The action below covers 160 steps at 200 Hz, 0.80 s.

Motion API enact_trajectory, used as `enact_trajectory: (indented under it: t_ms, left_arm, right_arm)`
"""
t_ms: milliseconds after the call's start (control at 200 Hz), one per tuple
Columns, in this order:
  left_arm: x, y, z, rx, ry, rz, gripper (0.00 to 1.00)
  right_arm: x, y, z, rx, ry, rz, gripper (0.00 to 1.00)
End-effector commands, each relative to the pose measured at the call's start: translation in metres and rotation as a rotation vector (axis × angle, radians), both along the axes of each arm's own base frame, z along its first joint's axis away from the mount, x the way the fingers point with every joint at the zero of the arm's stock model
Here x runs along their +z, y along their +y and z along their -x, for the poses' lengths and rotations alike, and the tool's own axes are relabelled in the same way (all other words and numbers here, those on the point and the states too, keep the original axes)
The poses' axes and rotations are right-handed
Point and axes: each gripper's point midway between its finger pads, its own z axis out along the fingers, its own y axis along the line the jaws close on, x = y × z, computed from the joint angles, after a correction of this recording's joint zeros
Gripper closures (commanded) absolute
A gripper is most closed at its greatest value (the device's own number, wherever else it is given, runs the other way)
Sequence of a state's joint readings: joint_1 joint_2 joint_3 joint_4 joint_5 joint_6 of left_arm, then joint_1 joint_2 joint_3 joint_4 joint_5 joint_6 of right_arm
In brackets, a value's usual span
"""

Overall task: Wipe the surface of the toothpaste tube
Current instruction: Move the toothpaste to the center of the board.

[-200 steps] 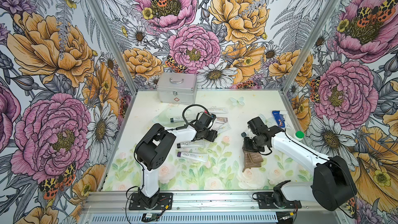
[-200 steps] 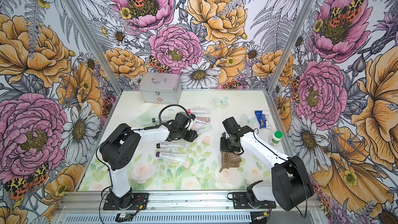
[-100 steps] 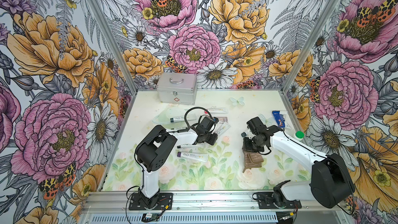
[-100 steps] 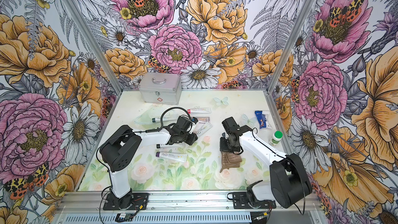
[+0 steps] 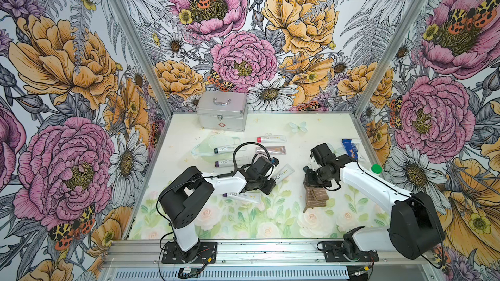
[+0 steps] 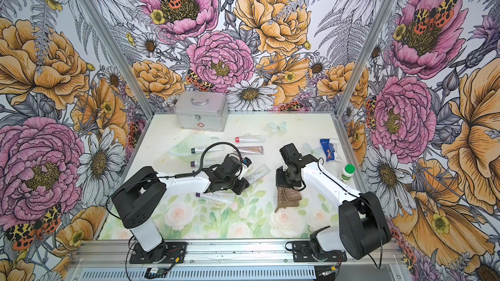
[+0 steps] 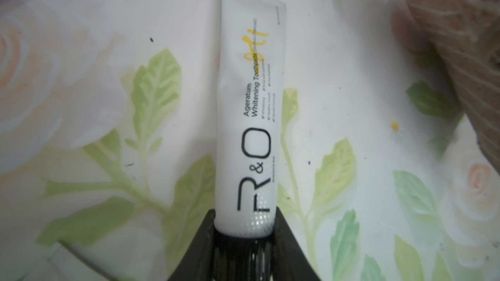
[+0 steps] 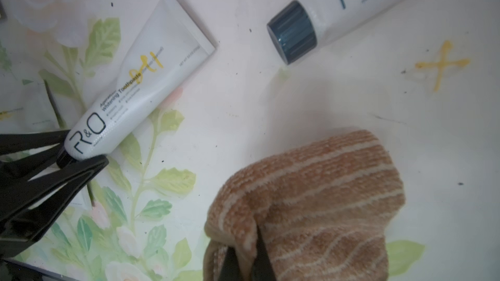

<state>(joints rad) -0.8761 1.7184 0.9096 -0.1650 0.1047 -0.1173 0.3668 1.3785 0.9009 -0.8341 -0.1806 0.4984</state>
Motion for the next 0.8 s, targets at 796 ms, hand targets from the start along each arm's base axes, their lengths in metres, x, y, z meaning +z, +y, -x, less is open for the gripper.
enact_trajectory:
  t_ms: [796]
  left_arm:
    - [-0.029, -0.031, 0.063, -0.124, -0.006, -0.056, 0.72]
  right_arm:
    - [-0.037, 0.046, 0.021, 0.14, 0.169, -0.152, 1.0]
